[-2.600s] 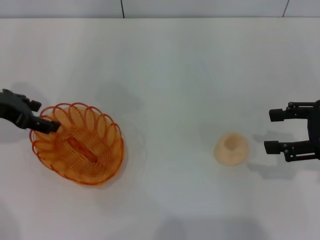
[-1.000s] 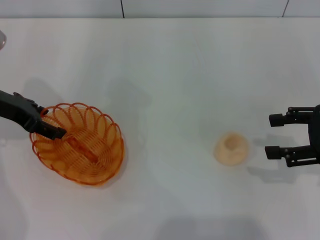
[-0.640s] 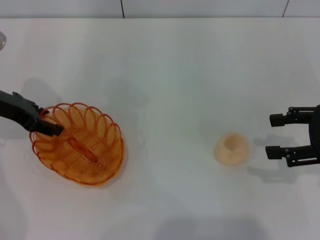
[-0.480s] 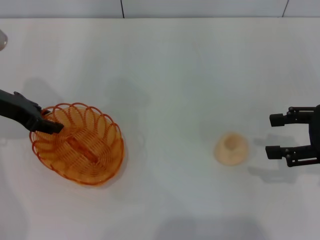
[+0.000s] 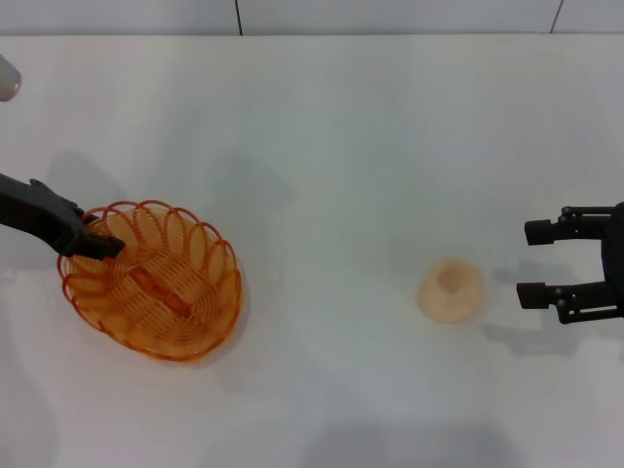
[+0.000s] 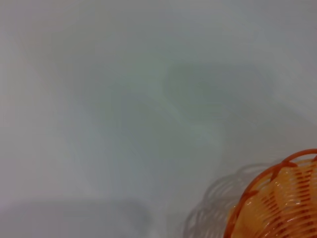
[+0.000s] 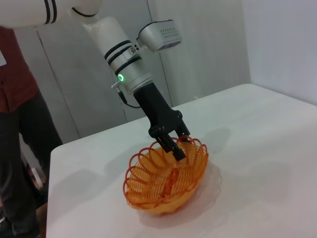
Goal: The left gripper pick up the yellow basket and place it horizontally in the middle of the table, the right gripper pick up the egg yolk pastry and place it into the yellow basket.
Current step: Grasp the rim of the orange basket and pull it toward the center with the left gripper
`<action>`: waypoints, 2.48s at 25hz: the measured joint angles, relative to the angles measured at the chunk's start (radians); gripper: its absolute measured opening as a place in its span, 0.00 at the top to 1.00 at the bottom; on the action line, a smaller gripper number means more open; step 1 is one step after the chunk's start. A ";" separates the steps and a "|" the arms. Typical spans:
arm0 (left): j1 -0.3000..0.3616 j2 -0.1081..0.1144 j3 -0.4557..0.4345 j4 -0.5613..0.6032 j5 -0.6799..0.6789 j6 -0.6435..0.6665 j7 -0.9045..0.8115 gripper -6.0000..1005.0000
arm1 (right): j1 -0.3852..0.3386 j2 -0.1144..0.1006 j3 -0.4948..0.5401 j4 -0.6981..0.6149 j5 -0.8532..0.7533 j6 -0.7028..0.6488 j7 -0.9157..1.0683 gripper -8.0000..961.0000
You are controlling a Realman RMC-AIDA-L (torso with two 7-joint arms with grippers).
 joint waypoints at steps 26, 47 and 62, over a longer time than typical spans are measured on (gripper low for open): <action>-0.003 -0.006 0.004 -0.007 -0.006 -0.035 -0.002 0.72 | 0.000 0.000 0.000 0.000 0.001 -0.002 0.000 0.20; -0.006 -0.018 0.001 0.062 -0.060 0.079 -0.006 0.84 | 0.006 0.000 0.002 0.000 0.001 0.003 0.000 0.20; -0.026 -0.053 0.020 0.153 -0.074 0.156 -0.135 0.90 | 0.006 0.001 0.014 0.013 0.001 0.011 -0.001 0.20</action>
